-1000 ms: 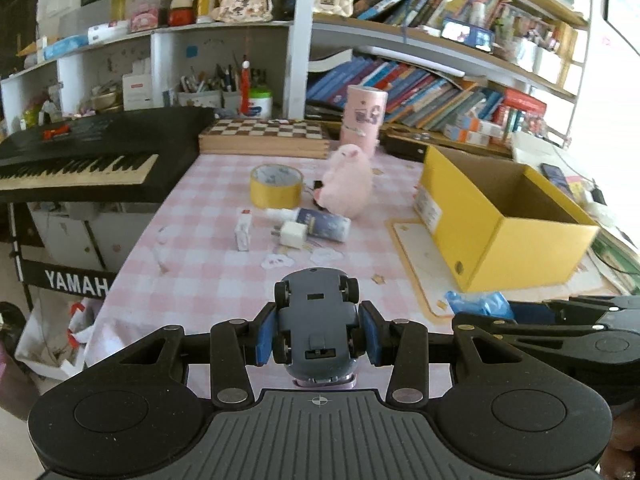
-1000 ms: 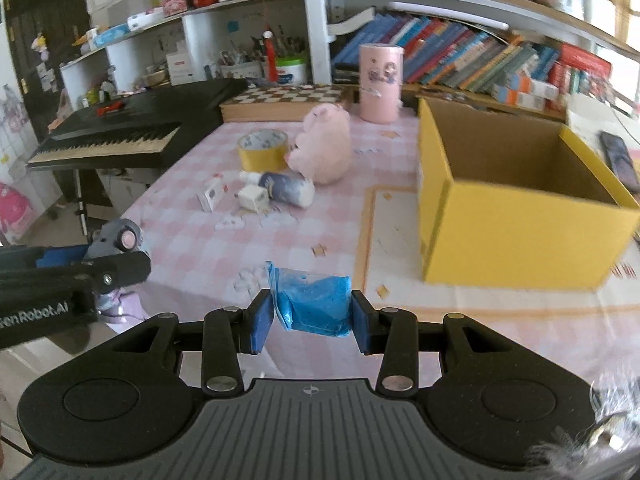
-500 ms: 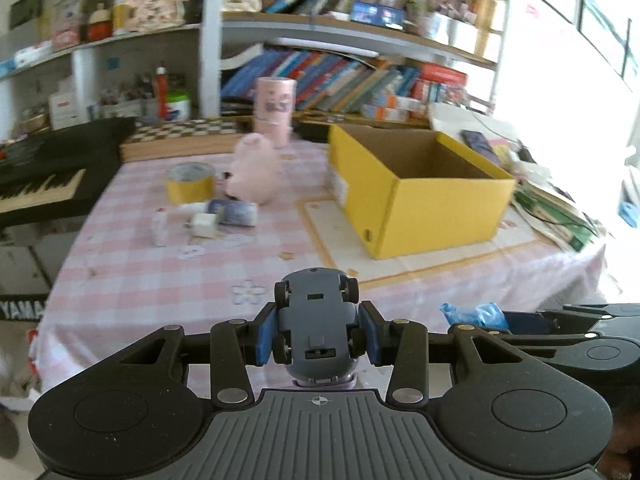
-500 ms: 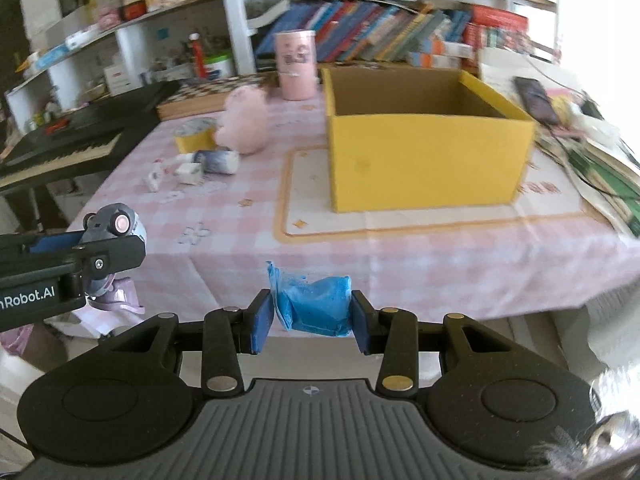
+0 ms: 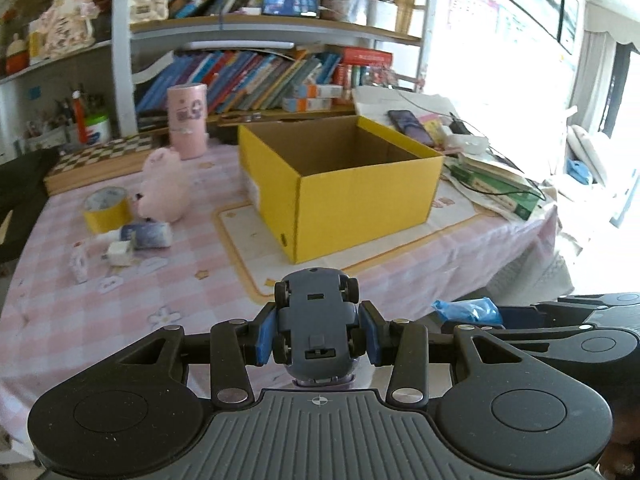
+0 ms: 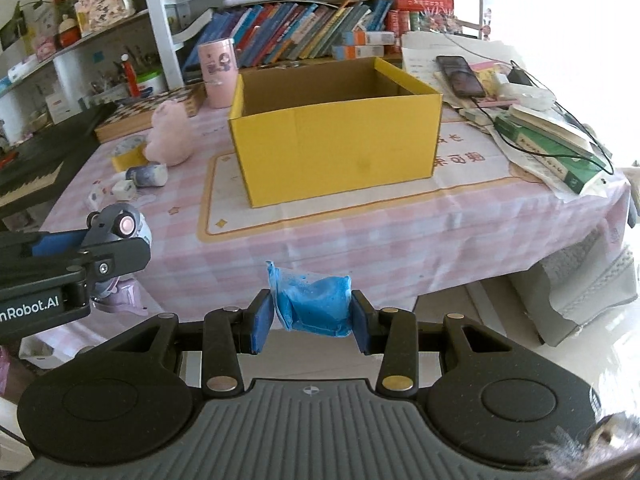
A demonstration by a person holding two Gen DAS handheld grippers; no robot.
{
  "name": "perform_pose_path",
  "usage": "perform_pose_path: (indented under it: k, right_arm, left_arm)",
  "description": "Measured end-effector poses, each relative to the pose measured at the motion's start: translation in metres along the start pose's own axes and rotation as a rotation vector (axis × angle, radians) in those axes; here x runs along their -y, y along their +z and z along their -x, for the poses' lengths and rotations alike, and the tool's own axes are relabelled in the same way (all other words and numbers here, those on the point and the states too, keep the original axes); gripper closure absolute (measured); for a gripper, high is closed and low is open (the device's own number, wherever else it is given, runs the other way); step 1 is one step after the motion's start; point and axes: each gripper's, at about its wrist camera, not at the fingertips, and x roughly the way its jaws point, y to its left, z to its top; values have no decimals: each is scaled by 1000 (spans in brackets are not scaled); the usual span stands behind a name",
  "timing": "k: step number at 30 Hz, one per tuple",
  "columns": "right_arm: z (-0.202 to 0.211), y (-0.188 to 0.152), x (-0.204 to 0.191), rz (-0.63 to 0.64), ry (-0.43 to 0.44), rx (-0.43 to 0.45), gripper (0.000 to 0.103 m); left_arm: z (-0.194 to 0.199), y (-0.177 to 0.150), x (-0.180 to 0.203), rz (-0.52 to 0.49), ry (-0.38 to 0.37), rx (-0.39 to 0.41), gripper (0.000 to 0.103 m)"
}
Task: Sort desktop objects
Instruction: 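Carry the grey car and blue cloth toward the yellow box with both grippers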
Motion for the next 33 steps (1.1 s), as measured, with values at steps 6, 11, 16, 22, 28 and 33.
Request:
perform_pose_path:
  k: [6, 11, 16, 22, 28, 33]
  right_arm:
    - [-4, 7, 10, -19, -10, 0, 65]
    - [-9, 15, 13, -8, -2, -1, 65]
    - [-12, 20, 11, 5, 2, -5, 65]
    - [-13, 21, 9, 8, 1, -8, 65]
    - [-13, 22, 8, 7, 0, -9, 65]
    - [-13, 22, 7, -1, -3, -20, 65]
  left_arm:
    - [-6, 8, 7, -21, -10, 13, 61]
    - [-10, 12, 4, -3, -1, 23, 61]
    - [-12, 14, 0, 13, 2, 27, 61]
    - [-13, 14, -2, 9, -7, 25, 61]
    - [-11, 13, -3, -3, -19, 21, 61]
    - [-11, 13, -1, -19, -36, 10, 61]
